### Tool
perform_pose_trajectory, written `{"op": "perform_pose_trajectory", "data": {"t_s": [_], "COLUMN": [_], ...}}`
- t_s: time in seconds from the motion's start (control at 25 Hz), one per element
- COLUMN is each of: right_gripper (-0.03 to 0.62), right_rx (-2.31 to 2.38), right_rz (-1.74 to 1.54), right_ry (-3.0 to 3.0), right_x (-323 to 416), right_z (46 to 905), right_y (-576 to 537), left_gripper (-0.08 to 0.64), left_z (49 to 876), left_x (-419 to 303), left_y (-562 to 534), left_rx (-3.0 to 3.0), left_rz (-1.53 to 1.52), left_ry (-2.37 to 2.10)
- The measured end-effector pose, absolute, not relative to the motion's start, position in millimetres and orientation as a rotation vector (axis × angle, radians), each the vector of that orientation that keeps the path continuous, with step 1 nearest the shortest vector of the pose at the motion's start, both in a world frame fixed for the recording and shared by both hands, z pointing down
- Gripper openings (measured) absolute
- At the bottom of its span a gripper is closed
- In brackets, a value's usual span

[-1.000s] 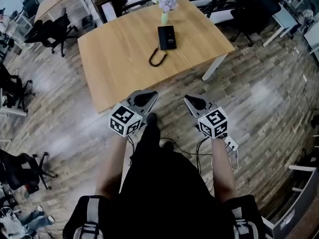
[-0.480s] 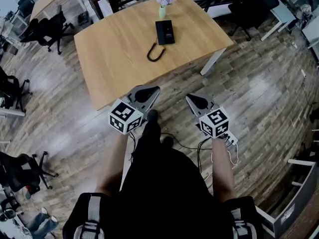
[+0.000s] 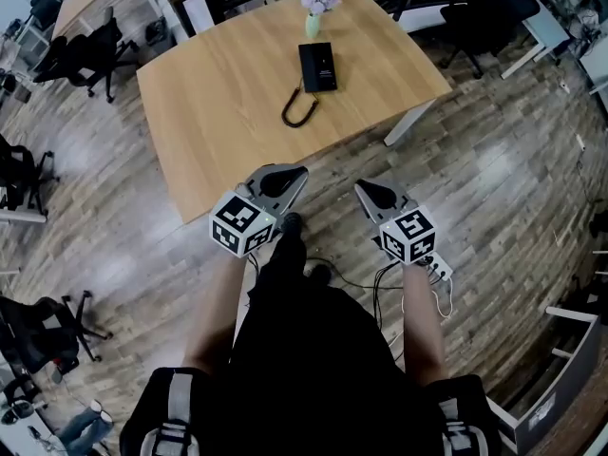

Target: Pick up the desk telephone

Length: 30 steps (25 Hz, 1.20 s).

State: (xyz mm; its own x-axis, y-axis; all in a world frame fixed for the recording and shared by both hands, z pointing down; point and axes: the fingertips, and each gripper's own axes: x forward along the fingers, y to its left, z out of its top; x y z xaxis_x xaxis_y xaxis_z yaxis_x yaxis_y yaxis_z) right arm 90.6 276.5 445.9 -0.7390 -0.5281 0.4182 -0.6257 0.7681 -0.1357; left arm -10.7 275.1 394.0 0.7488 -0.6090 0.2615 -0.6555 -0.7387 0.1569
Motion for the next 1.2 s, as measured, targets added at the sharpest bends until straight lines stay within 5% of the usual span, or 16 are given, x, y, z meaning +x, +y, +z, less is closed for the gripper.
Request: {"op": "perform_pose_trajectory", "data": {"t_s": [1.2], "right_gripper": [0.028], "right_rx": [1.031], "right_rz": [0.458], "right_ry": [-2.481], "right_x": [61.8], "right_z": [472.2], "right_y": [112.5], "left_gripper": [0.021], "left_z": [424.4], "left_x": [-47.8], "left_y": [95.1], "left_rx": [2.718], "left_rz": [0.302], "left_ry": [-0.802]}}
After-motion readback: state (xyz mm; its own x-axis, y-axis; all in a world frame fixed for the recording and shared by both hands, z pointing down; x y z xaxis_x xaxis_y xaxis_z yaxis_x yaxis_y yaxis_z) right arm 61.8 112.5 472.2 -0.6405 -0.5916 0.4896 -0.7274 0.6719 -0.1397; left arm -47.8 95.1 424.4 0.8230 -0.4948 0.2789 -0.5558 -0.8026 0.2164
